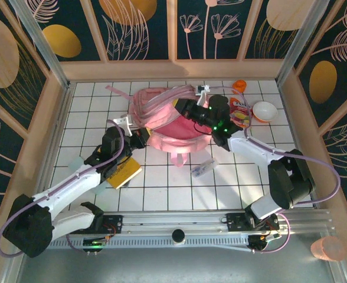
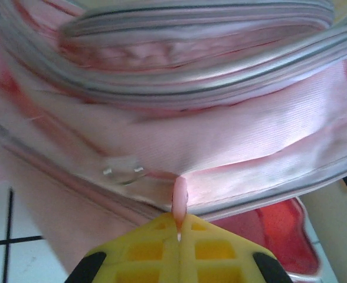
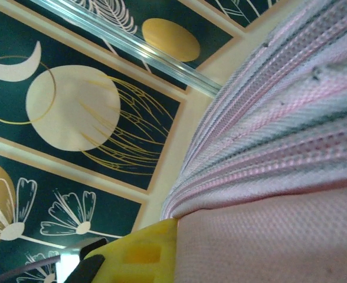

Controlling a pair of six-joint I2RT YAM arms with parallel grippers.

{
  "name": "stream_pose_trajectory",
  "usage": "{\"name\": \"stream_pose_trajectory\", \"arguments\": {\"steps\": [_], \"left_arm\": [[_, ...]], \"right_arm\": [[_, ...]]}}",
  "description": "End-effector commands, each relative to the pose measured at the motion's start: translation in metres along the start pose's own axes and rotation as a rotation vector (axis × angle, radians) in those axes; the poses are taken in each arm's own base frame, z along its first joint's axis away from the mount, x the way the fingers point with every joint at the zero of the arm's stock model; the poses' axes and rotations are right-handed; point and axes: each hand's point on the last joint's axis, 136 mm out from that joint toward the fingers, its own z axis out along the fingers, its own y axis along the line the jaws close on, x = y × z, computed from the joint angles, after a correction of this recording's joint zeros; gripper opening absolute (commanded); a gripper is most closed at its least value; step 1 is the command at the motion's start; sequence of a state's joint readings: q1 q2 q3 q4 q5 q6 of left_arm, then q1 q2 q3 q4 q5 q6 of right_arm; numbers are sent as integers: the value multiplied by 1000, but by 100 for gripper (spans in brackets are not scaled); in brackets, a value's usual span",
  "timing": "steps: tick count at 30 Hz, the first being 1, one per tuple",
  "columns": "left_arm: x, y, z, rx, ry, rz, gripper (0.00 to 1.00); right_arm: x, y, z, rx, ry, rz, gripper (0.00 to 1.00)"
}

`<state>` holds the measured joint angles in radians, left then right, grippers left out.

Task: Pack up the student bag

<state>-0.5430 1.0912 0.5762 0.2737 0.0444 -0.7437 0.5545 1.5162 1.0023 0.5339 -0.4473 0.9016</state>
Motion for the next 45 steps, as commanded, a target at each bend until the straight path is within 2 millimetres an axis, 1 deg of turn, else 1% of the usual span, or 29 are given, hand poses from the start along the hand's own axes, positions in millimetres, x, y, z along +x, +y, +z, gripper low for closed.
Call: {"name": "stream_pose_trajectory", "arguments": {"steps": [1, 5, 8, 13, 16, 19, 24, 28, 29, 31, 32, 33, 34, 37, 40, 42, 44, 45], "left_arm": [[-27, 17, -9, -92, -160, 58, 0], [-39, 29, -10, -138, -233, 101, 0], [-51, 47, -7, -179, -281, 88, 0], [-76, 77, -1, -214, -373, 49, 0], [-85, 91, 11, -239, -386, 37, 0], [-90, 103, 22, -263, -403, 29, 0], [-95, 110, 39, -282, -394, 34, 0], [-98, 114, 43, -295, -394, 32, 0], [-98, 112, 44, -289, -386, 33, 4], [-97, 104, 44, -257, -363, 34, 23], [-97, 99, 43, -238, -353, 37, 31], [-97, 94, 41, -223, -339, 39, 39], [-96, 89, 38, -212, -328, 39, 43], [-95, 80, 26, -200, -302, 27, 52], [-94, 79, 13, -226, -283, 14, 57], [-93, 84, 3, -268, -286, -27, 61], [-91, 95, -7, -339, -284, -109, 62], [-88, 95, -9, -347, -270, -120, 63]], "right_arm": [[-40, 80, -14, -232, -45, -106, 0], [-43, 90, -16, -255, 0, -110, 0], [-47, 103, -23, -284, 32, -125, 0], [-61, 116, -33, -321, 92, -149, 0], [-68, 117, -35, -320, 131, -159, 0], [-72, 111, -35, -317, 156, -149, 0], [-73, 100, -30, -287, 178, -129, 0], [-76, 95, -26, -278, 165, -124, 0], [-77, 93, -25, -268, 156, -120, 0], [-81, 84, -21, -236, 123, -114, 0], [-84, 77, -19, -213, 99, -108, 0], [-87, 70, -17, -186, 65, -103, 0], [-89, 63, -16, -163, 33, -98, 0], [-98, 48, -12, -129, -55, -87, 0], [-107, 38, -6, -117, -109, -101, 0], [-109, 29, 2, -107, -123, -110, 0], [-108, 18, 9, -104, -120, -106, 0], [-107, 12, 13, -105, -115, -101, 0]]}}
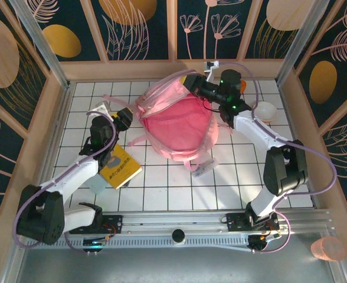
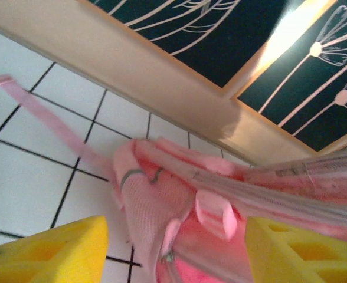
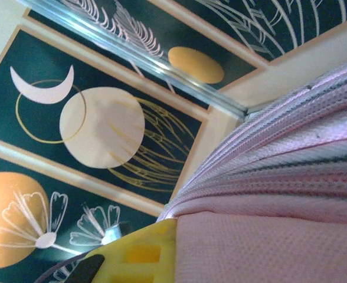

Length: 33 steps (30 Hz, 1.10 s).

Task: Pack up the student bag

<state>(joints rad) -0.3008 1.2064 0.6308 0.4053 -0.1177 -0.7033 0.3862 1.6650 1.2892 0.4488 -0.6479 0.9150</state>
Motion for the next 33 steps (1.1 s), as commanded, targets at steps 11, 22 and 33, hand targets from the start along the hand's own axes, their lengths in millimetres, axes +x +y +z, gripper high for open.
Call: {"name": "stream_pose_trajectory", "arguments": {"steps": [11, 22, 33], "left_arm": [[35, 29, -28, -167, 219, -219, 69], [72, 53, -45, -295, 336, -499, 72], [92, 98, -78, -700, 413, -566, 76]], "right_arm": [[23, -71, 13, 234, 7, 6, 38], [108, -138, -61, 696, 169, 179, 56], [135, -128, -108, 970, 321, 139, 58]]}}
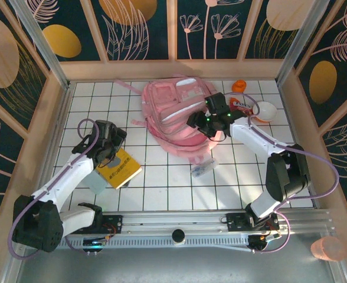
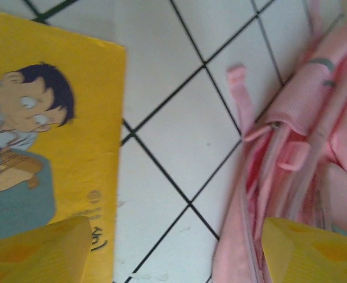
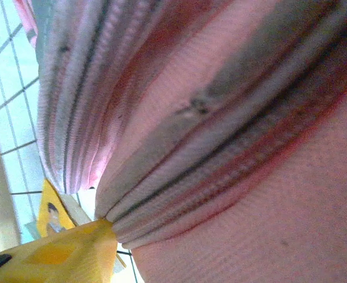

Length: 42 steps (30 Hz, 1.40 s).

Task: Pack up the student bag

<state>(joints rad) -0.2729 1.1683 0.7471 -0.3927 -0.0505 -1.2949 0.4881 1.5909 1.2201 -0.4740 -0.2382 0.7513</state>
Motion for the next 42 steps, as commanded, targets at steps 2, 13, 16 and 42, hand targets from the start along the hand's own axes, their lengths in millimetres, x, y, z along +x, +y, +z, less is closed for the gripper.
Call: {"name": "stream_pose_trajectory", "arguments": {"steps": [2, 13, 16, 42], "left_arm": [[0, 40, -7, -215, 1, -75, 77], [13, 99, -15, -307, 20, -159, 79], [15, 104, -14, -294, 31, -137, 79], [23, 44, 39, -91, 142, 18, 76]], "right_arm": [[11, -5, -28, 156, 4, -71, 58], [48, 62, -26, 44, 52, -240, 58], [67, 89, -15, -31, 85, -295, 57], [91, -33, 3, 142, 333, -52, 64]]}}
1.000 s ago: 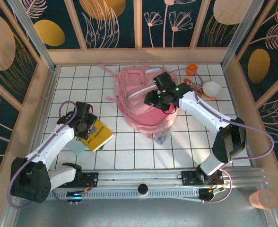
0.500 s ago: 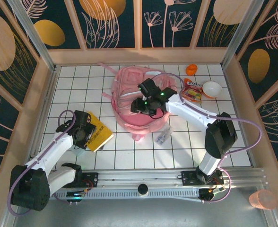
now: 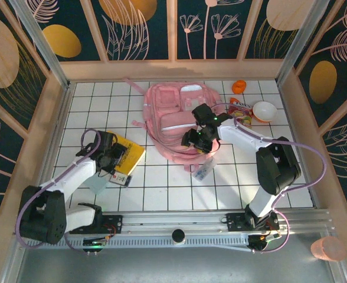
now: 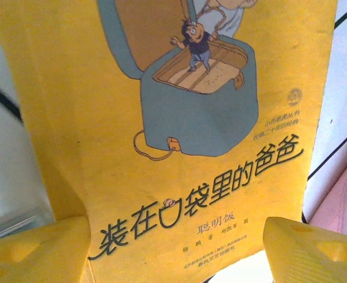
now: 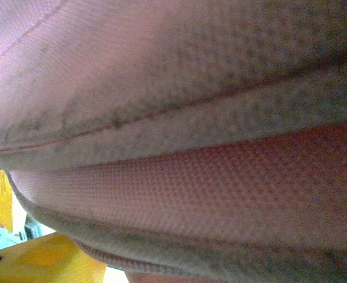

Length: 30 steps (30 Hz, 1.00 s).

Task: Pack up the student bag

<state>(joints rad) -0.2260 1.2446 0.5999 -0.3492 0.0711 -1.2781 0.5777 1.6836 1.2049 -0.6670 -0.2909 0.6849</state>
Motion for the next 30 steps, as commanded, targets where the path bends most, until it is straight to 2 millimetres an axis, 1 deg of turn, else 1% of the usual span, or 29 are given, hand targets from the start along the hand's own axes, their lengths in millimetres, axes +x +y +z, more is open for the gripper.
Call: {"name": "stream_pose_trajectory", "arguments": {"steps": [1, 4, 6, 7, 9, 12, 14, 16, 17, 18, 20, 24, 25, 27, 28, 30], "left_arm": [[-7, -26, 4, 54, -5, 59, 76], [-9, -33, 11, 54, 0, 73, 76], [-9, -40, 15, 72, 5, 74, 75], [-10, -44, 17, 87, 7, 75, 75], [-12, -53, 18, 105, 1, 78, 75], [-18, -70, 19, 136, -13, 102, 74], [-19, -95, 13, 210, -11, 153, 73], [-15, -124, 2, 332, 9, 230, 71], [-10, -138, -7, 401, 23, 270, 69], [-6, -148, -14, 448, 29, 298, 68], [9, -169, -29, 542, 51, 403, 66], [54, -211, -59, 682, 30, 759, 66], [64, -217, -65, 721, 15, 845, 66], [83, -227, -79, 836, 1, 1000, 61], [90, -231, -86, 885, -26, 1086, 60], [106, -234, -96, 963, -71, 1281, 60]], "right_arm": [[18, 4, -25, -53, 44, 2, 64], [17, 21, -44, -154, 24, -5, 65], [19, 25, -52, -167, 26, -10, 65], [14, 20, -57, -160, 15, 4, 65], [11, 13, -60, -150, 12, 14, 64], [9, 3, -60, -133, 6, 32, 58], [7, 8, -60, -182, 1, 23, 57], [5, 12, -61, -226, -11, 24, 56], [2, 15, -63, -241, -22, 19, 56], [1, 17, -64, -250, -25, 17, 56], [-2, 21, -65, -266, -33, 7, 56], [-9, 30, -67, -294, -45, -12, 53], [-10, 31, -67, -298, -49, -14, 52], [-12, 34, -70, -308, -60, -19, 51], [-13, 35, -72, -314, -66, -21, 51], [-14, 36, -73, -319, -69, -24, 51]]}}
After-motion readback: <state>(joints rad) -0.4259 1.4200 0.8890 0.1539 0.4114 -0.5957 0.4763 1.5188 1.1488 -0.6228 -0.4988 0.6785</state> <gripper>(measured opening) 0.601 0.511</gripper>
